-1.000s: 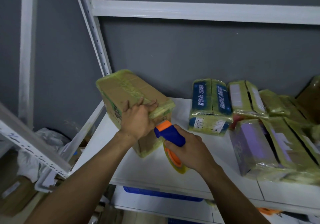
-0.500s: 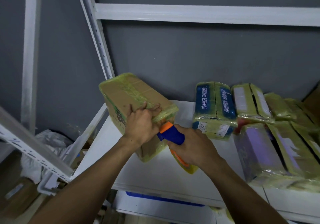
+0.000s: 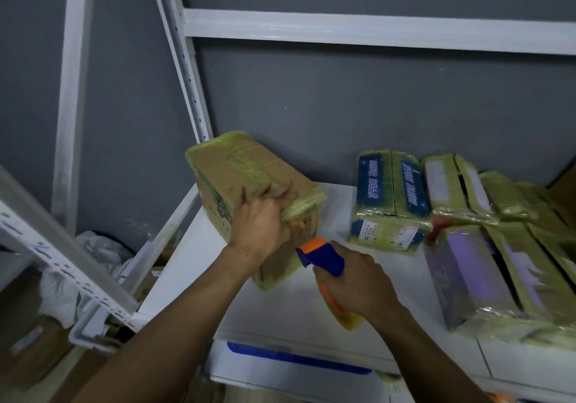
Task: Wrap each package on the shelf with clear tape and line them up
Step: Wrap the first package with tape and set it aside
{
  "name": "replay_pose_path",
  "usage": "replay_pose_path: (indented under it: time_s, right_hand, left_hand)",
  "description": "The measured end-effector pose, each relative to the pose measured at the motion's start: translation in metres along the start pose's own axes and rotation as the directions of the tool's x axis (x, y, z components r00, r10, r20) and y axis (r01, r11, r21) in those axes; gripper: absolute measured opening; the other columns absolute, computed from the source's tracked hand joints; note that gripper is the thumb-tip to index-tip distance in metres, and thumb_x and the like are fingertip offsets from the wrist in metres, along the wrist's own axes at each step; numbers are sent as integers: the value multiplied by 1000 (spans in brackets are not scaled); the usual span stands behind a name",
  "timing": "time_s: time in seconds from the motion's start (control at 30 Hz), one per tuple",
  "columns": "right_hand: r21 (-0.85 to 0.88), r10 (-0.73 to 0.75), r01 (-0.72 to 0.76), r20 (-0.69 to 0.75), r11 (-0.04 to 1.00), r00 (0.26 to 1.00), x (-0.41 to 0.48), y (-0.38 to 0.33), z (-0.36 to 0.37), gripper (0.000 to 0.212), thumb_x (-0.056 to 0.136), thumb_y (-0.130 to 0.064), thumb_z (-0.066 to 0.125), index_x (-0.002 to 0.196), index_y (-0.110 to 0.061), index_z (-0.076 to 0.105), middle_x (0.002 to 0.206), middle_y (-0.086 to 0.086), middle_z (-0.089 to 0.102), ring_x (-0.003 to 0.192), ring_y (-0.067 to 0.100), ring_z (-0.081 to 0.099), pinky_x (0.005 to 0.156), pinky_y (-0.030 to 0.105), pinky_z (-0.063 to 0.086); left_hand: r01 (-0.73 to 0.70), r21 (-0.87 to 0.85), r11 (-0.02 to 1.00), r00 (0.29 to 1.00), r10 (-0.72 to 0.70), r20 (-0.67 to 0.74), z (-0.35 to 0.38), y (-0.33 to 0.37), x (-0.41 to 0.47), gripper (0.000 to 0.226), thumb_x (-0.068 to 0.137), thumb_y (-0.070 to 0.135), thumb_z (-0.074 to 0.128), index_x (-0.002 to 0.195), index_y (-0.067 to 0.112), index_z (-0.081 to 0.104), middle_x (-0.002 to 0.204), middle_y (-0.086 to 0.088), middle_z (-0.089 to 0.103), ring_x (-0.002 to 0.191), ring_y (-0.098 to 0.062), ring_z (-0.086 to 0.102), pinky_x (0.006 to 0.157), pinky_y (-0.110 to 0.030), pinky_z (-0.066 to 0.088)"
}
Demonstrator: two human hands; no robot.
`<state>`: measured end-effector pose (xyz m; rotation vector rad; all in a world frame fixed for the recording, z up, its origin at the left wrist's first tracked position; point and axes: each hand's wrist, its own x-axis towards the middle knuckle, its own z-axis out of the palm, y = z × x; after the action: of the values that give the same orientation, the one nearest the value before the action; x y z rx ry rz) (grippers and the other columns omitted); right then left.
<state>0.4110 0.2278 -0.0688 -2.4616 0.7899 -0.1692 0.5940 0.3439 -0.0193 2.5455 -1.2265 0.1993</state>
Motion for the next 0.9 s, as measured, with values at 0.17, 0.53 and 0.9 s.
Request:
replay_pose_path:
  time_s: [0.17, 0.53, 0.9]
  right_hand:
    - [214, 28, -12, -74, 977, 997, -9, 15, -14, 47, 83, -67, 63, 122, -42, 55, 94, -16, 70, 82, 3, 66, 72, 28, 51]
    - [626, -172, 144, -16, 766, 985, -38, 26, -33, 65, 72, -46, 87, 133, -43, 63, 119, -11, 74, 106, 13, 72, 87, 33, 61]
    - [593, -300, 325, -144, 737, 943, -31, 6, -43, 75, 70, -43, 92, 138, -44, 59, 131, -8, 68, 116, 18, 67, 83, 22, 58]
  left_hand:
    - [115, 133, 985, 988, -99, -121, 8, 15, -19, 70, 88, 48, 69, 151, 36, 42, 146, 4, 43, 135, -27, 34, 118, -62, 19]
    - [-154, -136, 979, 982, 137, -132, 3, -20, -10, 79, 72, 39, 89, 143, 32, 56, 139, 10, 59, 124, -24, 45, 116, -52, 28]
    - [21, -821, 571, 943, -283, -173, -19, 0, -66, 13, 96, 26, 70, 103, 32, 78, 103, 18, 73, 100, -6, 66, 83, -16, 48]
